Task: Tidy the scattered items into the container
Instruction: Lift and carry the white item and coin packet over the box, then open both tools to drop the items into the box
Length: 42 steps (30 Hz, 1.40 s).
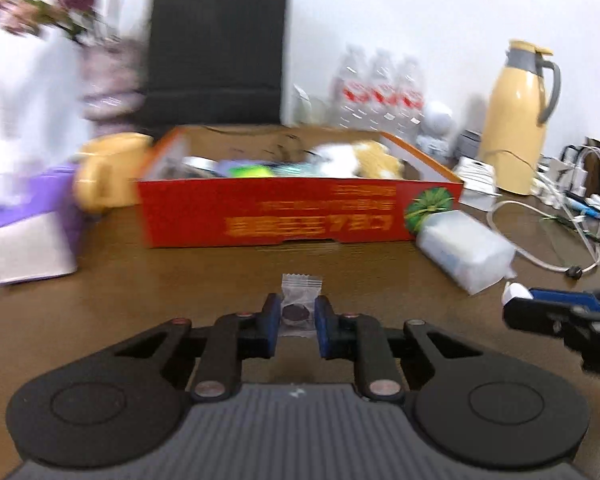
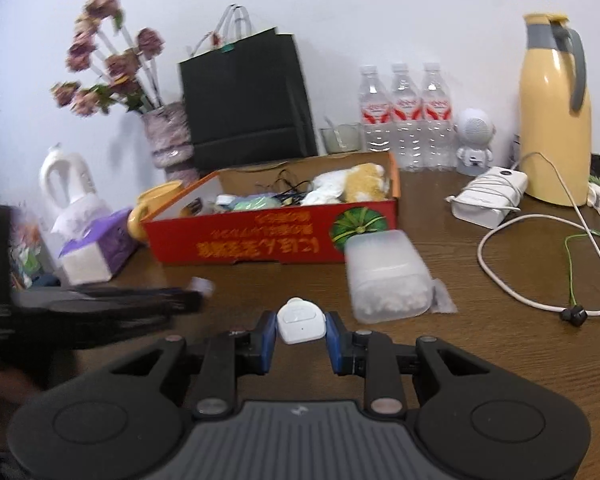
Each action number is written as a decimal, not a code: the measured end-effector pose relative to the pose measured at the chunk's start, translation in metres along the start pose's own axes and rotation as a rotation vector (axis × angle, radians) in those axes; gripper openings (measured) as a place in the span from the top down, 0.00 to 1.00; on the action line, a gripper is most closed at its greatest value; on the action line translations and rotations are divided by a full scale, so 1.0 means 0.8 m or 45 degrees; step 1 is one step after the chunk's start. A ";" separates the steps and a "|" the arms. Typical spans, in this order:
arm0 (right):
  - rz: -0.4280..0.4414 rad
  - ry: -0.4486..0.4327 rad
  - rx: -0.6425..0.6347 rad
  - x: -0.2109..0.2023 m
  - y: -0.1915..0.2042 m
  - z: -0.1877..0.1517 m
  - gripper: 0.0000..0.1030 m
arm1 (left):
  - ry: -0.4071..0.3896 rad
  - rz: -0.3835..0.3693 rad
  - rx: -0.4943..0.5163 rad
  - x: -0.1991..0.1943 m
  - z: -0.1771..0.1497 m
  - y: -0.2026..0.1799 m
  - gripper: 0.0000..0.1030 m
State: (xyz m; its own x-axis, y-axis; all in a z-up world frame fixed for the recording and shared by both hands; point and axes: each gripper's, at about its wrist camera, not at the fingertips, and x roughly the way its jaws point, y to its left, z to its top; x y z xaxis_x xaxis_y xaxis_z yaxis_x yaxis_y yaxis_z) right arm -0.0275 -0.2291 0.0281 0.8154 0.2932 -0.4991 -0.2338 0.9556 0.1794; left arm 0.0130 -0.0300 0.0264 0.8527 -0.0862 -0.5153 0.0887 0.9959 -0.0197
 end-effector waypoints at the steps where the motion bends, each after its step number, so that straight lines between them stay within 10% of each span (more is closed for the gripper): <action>1: -0.006 0.008 -0.011 -0.002 0.004 -0.005 0.75 | -0.025 0.048 0.008 -0.017 -0.009 0.006 0.81; 12: 0.019 -0.010 -0.011 -0.043 0.056 -0.043 0.75 | -0.194 0.196 -0.039 -0.125 -0.036 0.054 0.81; 21: 0.180 -0.116 -0.029 -0.012 0.056 0.108 0.75 | -0.240 -0.004 -0.211 -0.049 0.128 0.120 0.81; 30: 0.113 0.103 -0.034 0.142 0.033 0.283 0.75 | 0.108 -0.019 -0.105 0.128 0.271 0.127 0.81; 36: 0.093 0.443 0.037 0.271 0.023 0.264 0.75 | 0.417 0.054 -0.074 0.239 0.233 0.118 0.81; 42: -0.045 0.653 0.013 0.341 0.011 0.223 0.74 | 0.495 0.126 0.029 0.273 0.208 0.105 0.76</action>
State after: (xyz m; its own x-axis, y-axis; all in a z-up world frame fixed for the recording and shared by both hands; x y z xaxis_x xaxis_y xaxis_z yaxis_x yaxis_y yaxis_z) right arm 0.2873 -0.1462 0.0447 0.4575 0.2402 -0.8562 -0.2036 0.9655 0.1621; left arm 0.2925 0.0300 0.0551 0.5995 0.0315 -0.7997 0.0311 0.9976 0.0626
